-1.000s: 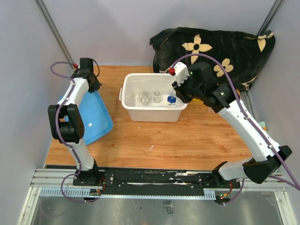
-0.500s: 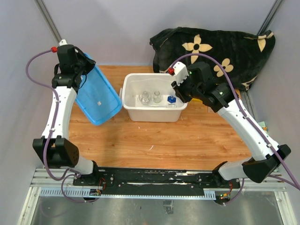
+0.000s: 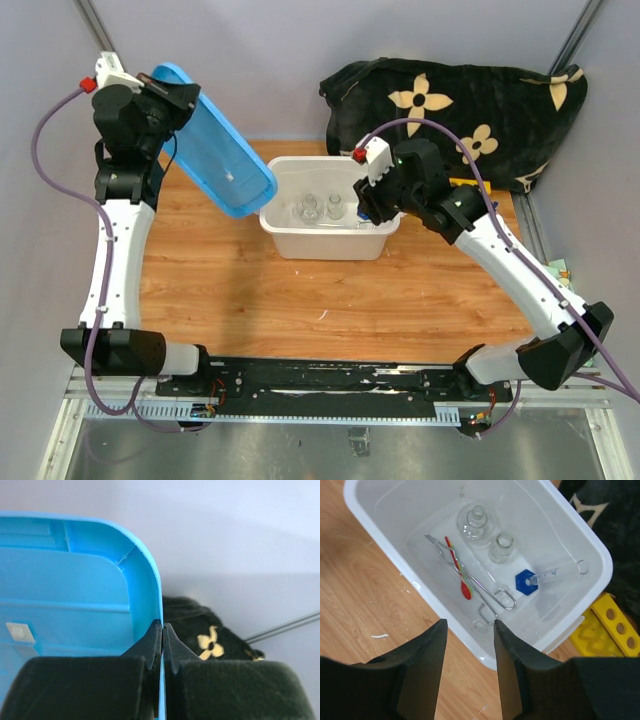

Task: Organize the chemistry lab equipment
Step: Pick up the storage box lid at the center of the board.

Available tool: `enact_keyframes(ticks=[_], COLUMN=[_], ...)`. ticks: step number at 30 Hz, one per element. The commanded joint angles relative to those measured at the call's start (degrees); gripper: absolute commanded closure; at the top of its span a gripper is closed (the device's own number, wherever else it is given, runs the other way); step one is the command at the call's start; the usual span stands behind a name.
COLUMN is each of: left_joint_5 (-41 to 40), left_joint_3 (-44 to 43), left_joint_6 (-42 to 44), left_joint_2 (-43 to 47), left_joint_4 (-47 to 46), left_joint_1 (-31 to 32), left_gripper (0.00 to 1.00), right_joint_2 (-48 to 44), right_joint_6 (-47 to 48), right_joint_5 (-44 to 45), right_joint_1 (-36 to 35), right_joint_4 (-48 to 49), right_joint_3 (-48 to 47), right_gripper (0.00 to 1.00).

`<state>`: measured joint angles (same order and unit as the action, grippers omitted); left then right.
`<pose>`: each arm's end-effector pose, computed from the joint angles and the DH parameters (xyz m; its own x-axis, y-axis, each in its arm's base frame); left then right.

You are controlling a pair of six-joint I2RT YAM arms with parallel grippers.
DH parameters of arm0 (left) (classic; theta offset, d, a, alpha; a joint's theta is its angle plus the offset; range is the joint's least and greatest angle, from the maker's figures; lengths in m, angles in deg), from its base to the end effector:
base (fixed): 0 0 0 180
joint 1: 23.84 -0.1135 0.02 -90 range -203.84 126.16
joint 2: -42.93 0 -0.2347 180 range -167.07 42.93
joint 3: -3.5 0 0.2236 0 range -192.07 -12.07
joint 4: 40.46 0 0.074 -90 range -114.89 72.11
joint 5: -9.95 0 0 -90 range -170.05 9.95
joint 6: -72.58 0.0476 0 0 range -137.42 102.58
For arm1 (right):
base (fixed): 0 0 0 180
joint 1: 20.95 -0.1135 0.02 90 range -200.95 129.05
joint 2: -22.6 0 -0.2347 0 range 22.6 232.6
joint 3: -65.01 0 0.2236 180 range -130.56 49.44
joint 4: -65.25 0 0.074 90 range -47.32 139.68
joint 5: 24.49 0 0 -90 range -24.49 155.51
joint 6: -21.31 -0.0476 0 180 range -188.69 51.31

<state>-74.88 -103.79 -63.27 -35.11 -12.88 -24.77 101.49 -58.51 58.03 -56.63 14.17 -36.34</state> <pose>0.2878 0.0004 0.4559 -0.0327 -0.7152 -0.6981 0.0724 0.6950 -0.7154 0.2302 0.1729 0.3712 -0.2643 -0.4055 -0.8750 -0.7293 0.6777 -0.0938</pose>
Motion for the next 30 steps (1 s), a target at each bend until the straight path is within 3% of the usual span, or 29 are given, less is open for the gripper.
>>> enact_keyframes(ticks=[1, 7, 11, 14, 16, 19, 21, 30], left_joint_5=[-0.10, 0.22, 1.44, 2.61, 3.16, 4.83, 5.12, 6.85], left_joint_3=[-5.90, -9.03, -8.36, -7.35, -6.44, -4.95, -3.80, 0.17], left_joint_6=[-1.07, -2.18, -4.19, -5.96, -7.46, -9.58, -10.69, -14.43], left_joint_2=[3.99, 5.85, 6.72, 7.23, 7.89, 8.44, 8.87, 9.62], left_joint_4=[-4.45, -4.23, -5.54, -7.02, -8.96, -13.12, -15.91, -27.56], left_joint_1=[0.05, 0.05, 0.05, 0.05, 0.05, 0.05, 0.05, 0.12], left_gripper=[1.00, 1.00, 1.00, 1.00, 1.00, 1.00, 1.00, 1.00], right_joint_2=[-4.48, -3.52, 0.24, 3.84, 7.10, 13.87, 18.25, 20.97], right_joint_6=[-7.34, -25.84, -48.87, -78.36, -94.53, -113.58, -122.21, -130.74], right_joint_5=[-11.88, -21.59, -31.24, -36.88, -35.07, -30.02, -27.10, -23.01], right_joint_1=[-0.36, 3.07, 8.35, 11.17, 12.11, 12.41, 12.31, 12.13], right_joint_4=[11.34, 23.59, 38.58, 64.18, 86.72, 110.30, 120.33, 123.53], right_joint_3=[3.40, 4.14, 6.64, 14.09, 19.30, 22.44, 21.47, 14.13], right_gripper=[0.51, 0.46, 0.48, 0.45, 0.38, 0.36, 0.35, 0.34])
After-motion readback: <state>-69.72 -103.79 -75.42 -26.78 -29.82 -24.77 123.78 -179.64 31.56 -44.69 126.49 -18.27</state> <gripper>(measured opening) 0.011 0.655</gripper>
